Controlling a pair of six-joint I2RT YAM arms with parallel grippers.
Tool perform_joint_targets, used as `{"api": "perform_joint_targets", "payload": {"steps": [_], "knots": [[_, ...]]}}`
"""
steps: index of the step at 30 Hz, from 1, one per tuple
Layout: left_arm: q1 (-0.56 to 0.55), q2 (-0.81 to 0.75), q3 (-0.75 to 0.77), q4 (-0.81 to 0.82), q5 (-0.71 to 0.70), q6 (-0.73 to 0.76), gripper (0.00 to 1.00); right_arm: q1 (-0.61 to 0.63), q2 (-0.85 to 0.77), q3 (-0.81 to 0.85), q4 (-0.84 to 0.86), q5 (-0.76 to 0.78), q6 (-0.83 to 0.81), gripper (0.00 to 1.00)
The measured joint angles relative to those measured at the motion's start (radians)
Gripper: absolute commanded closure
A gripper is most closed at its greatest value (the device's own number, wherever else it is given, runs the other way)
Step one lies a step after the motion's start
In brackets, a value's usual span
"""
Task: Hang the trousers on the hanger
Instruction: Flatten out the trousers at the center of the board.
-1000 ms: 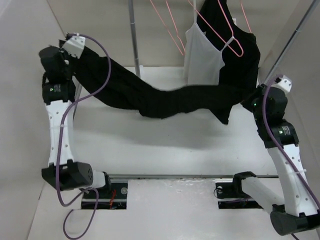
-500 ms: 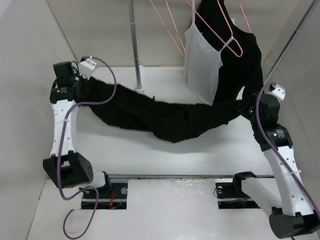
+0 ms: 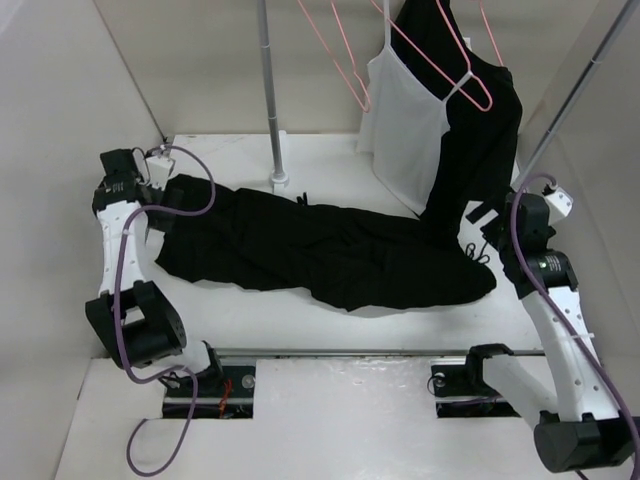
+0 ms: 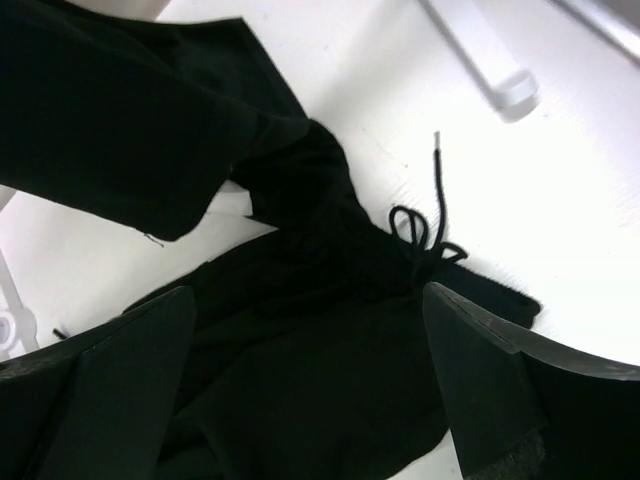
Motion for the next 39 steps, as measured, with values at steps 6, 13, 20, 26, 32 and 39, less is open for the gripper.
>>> {"api": "perform_joint_targets", "payload": {"steps": [6, 13, 20, 26, 32, 39], "knots": [[0.067, 0.058, -0.117, 0.064, -0.013, -0.129, 0.00, -0.049, 0.099, -0.113, 0.062, -0.097, 0.073, 0.03], [0.065, 0.203, -0.160, 0.139, -0.022, -0.240, 0.00, -0.141, 0.161, -0.234, 0.076, -0.153, 0.185, 0.00], [0.065, 0.323, -0.127, 0.138, 0.000, -0.291, 0.00, -0.171, 0.278, -0.242, 0.135, -0.197, 0.245, 0.01], [0.068, 0.320, -0.213, 0.159, 0.018, -0.298, 0.32, -0.183, 0.377, -0.247, 0.164, -0.216, 0.272, 0.19], [0.097, 0.377, -0.160, 0.166, 0.053, -0.307, 1.00, -0.187, 0.435, -0.246, 0.184, -0.215, 0.262, 0.86], [0.127, 0.392, -0.070, 0.121, 0.063, -0.298, 1.00, -0.187, 0.418, -0.225, 0.179, -0.198, 0.186, 1.00]]}}
